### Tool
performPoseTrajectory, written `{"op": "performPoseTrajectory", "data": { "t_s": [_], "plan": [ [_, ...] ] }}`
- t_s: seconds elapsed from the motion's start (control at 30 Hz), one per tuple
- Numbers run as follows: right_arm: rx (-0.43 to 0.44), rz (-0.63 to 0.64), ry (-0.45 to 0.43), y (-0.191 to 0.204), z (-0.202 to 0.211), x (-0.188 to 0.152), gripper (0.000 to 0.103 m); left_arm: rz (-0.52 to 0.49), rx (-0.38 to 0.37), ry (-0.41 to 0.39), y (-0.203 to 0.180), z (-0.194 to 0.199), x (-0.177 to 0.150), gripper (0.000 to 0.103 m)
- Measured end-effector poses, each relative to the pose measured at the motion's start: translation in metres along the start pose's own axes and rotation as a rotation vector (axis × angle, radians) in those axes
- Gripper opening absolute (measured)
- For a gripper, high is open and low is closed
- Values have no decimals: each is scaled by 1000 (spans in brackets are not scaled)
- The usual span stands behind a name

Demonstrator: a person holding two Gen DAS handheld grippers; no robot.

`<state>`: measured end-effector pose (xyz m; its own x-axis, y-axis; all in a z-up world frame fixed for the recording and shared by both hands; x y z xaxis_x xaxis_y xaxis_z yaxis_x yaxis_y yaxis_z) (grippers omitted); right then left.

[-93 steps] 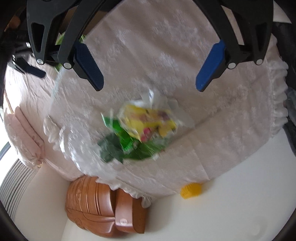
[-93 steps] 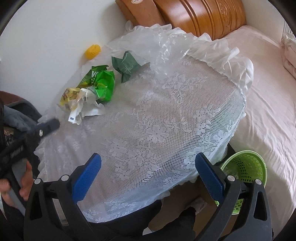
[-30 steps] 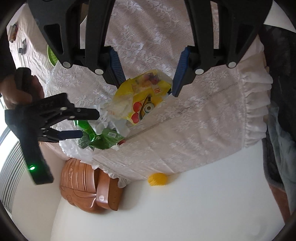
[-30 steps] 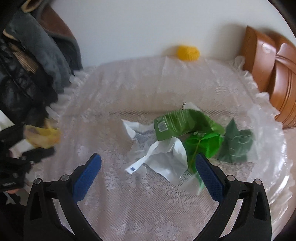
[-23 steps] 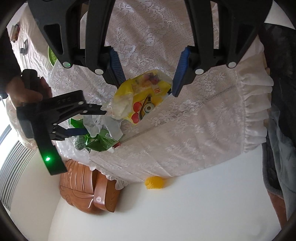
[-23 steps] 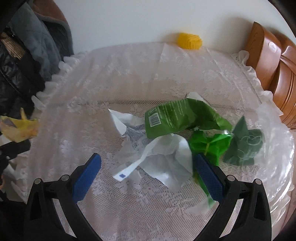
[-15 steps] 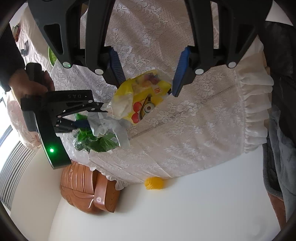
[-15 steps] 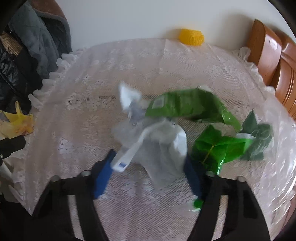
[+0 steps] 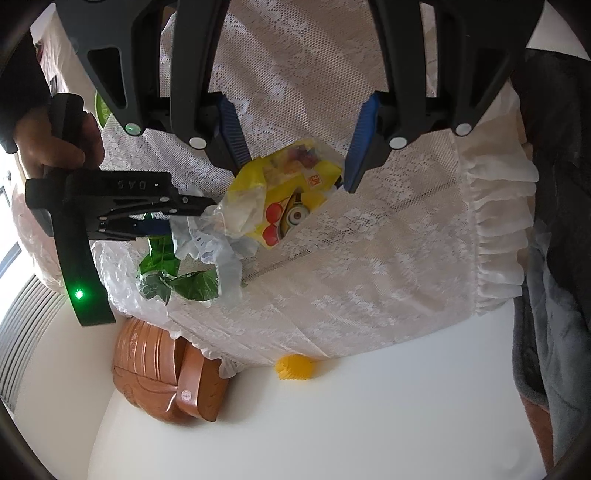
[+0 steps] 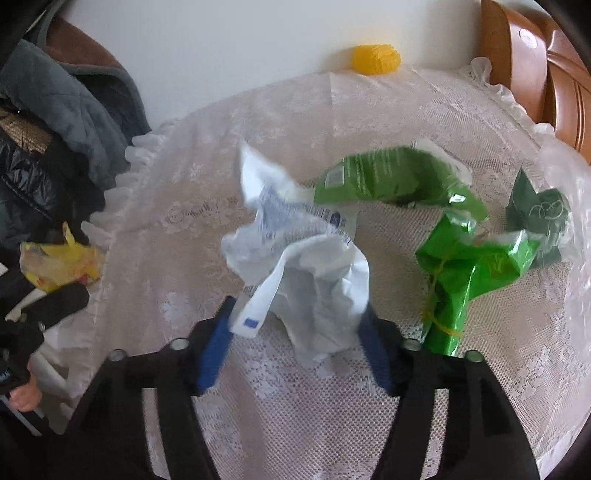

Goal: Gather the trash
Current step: 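Grasp the white plastic bag with the right gripper while the left holds the yellow wrapper, then carry the yellow wrapper and white bag over the green wastebasket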

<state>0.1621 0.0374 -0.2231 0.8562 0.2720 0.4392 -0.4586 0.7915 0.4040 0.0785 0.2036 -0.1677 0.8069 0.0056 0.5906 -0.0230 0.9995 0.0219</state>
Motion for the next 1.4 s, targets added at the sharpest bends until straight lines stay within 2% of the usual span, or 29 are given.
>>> {"op": "performPoseTrajectory", "data": {
  "t_s": [0.07,0.33,0.4,0.43,0.47,0.57,0.77,0.93,1.13,1.2,1.4],
  "plan": [
    [-12,4,-4,0,-1,4,78,4,2,2,1,0,0,50],
    [-31,-3,1,-2,-19,13,78,4,2,6,3,0,-2,50],
    [-39,2,5,-1,-20,11,61,7,3,3,4,1,-1,50],
    [-15,-4,9,1,-20,10,49,7,4,1,4,2,-1,50],
    [3,-12,9,3,-19,8,42,8,6,-1,4,2,-1,50],
    [35,-17,-8,12,-11,5,37,8,9,-11,5,8,1,50],
    [198,-60,-101,39,24,4,36,9,6,-40,2,26,6,50],
    [231,-68,-212,48,73,5,36,-12,-4,-60,-14,39,9,50],
    [175,-108,-333,23,145,-17,36,-67,-56,-84,-59,54,15,50],
    [125,-139,-368,7,169,-33,36,-104,-86,-90,-82,60,16,50],
    [-96,-281,-447,-57,246,-117,36,-243,-210,-96,-171,72,16,50]
  ]
}}
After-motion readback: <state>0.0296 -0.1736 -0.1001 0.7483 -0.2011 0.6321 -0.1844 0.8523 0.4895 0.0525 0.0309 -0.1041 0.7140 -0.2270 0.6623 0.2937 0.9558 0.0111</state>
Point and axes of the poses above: each gripper's, at about its wrist camera, not at the fingertips, and z roughly against the way its jaws point, y to its left, x to its top, the point moved 6 cm from there along -z, roughly the way its jaws point, and after that the axes turned 13 degrees about x, right-handed, at the moved point
